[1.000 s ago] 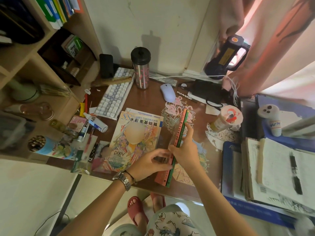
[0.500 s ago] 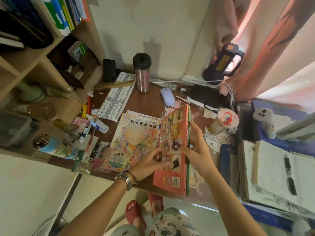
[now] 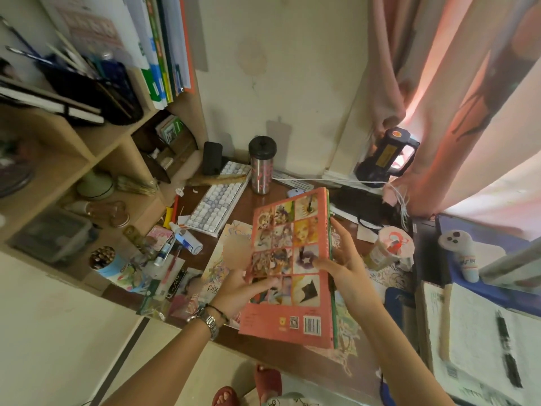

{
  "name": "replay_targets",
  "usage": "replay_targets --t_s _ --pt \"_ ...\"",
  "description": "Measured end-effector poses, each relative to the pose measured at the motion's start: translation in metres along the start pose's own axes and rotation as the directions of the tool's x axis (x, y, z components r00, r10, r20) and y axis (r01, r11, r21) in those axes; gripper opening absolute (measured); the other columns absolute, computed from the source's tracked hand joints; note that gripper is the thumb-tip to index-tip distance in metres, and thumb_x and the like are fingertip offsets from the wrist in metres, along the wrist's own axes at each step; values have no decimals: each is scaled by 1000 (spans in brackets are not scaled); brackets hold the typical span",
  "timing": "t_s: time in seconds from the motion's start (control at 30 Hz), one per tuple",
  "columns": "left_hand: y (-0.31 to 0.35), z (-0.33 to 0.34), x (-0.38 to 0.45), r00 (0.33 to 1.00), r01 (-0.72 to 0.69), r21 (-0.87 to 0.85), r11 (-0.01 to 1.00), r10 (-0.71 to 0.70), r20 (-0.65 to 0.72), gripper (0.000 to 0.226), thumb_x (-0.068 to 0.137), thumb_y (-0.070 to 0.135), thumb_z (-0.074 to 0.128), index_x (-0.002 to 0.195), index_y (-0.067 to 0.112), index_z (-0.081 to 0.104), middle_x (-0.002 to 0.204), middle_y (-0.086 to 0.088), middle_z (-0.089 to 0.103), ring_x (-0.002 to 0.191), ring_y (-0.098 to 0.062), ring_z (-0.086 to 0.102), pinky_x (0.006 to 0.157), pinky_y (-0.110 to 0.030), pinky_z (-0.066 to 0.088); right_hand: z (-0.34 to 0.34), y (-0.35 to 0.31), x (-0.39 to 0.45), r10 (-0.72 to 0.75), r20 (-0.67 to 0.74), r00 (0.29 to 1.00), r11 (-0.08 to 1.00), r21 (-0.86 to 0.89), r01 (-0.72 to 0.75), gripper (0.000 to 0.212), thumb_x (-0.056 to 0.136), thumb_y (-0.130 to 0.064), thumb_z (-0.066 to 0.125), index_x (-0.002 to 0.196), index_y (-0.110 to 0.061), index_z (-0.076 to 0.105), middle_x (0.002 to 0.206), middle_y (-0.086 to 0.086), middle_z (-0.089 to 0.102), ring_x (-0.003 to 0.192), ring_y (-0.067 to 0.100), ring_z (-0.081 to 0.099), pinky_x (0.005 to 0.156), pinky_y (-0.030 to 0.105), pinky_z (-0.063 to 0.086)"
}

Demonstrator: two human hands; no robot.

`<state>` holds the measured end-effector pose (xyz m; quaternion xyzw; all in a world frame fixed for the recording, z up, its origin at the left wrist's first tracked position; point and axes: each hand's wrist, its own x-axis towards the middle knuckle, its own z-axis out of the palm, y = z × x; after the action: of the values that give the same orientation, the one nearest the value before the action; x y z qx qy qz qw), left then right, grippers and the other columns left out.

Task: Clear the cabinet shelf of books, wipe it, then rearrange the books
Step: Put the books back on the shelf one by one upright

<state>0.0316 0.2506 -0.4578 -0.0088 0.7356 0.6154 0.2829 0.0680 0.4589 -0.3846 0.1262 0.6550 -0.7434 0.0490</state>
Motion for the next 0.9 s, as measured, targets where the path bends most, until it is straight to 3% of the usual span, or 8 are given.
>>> replay_targets --t_s 0.07,0.13,0.2,0.33,0.47,0.57,0.67,0.9 --pt "10 -7 -2 996 -62 42 997 65 -57 60 57 53 83 108 36 55 103 20 66 109 -12 55 97 -33 47 7 -4 3 -8 11 1000 1000 16 8 76 88 4 60 141 -42 32 121 5 63 97 27 70 71 43 60" --pt "22 -17 -4 985 -127 119 985 139 -102 92 60 56 82 137 34 36 130 16 48 120 -5 45 98 -24 41 16 -10 7 -87 27 996 996 -30 88 83 86 5 63 140 -49 29 131 0 56 110 24 65 80 49 58" --pt "41 -29 -7 966 -183 191 964 212 -146 101 62 53 77 145 32 25 134 18 37 123 0 37 96 -18 35 26 -19 12 -161 40 986 985 -51 163 87 85 7 63 139 -51 27 132 -5 55 117 20 61 83 51 57" --pt "82 -60 -9 913 -287 312 906 357 -197 98 67 55 74 147 35 21 138 24 27 129 3 27 105 -25 30 47 -49 23 -283 27 959 959 -22 283 86 86 7 63 141 -47 26 126 -7 61 113 20 63 88 53 54" --pt "132 -91 -12 860 -355 408 841 465 -210 95 68 60 75 145 39 23 137 26 29 127 4 29 103 -24 31 69 -92 32 -386 14 922 922 38 385 84 85 8 63 136 -51 31 123 -8 64 112 22 64 92 56 51" --pt "174 -112 -18 813 -397 464 792 538 -223 102 58 72 74 143 44 25 140 20 39 127 0 40 105 -33 38 84 -132 35 -468 47 883 882 85 463 82 85 9 62 133 -51 33 118 -7 66 109 25 65 84 56 55" --pt "218 -130 -33 752 -445 519 730 619 -226 107 54 79 69 143 42 24 142 18 40 128 -1 41 107 -36 40 98 -174 35 -541 78 837 836 158 526 79 85 11 60 129 -50 34 113 -9 68 104 26 68 72 47 59" --pt "311 -169 -82 583 -516 624 587 774 -246 95 59 75 69 139 51 23 135 14 46 120 -4 50 101 -39 46 134 -264 33 -705 119 700 701 269 660 79 85 14 57 139 -39 31 115 -5 69 100 22 69 65 36 59"
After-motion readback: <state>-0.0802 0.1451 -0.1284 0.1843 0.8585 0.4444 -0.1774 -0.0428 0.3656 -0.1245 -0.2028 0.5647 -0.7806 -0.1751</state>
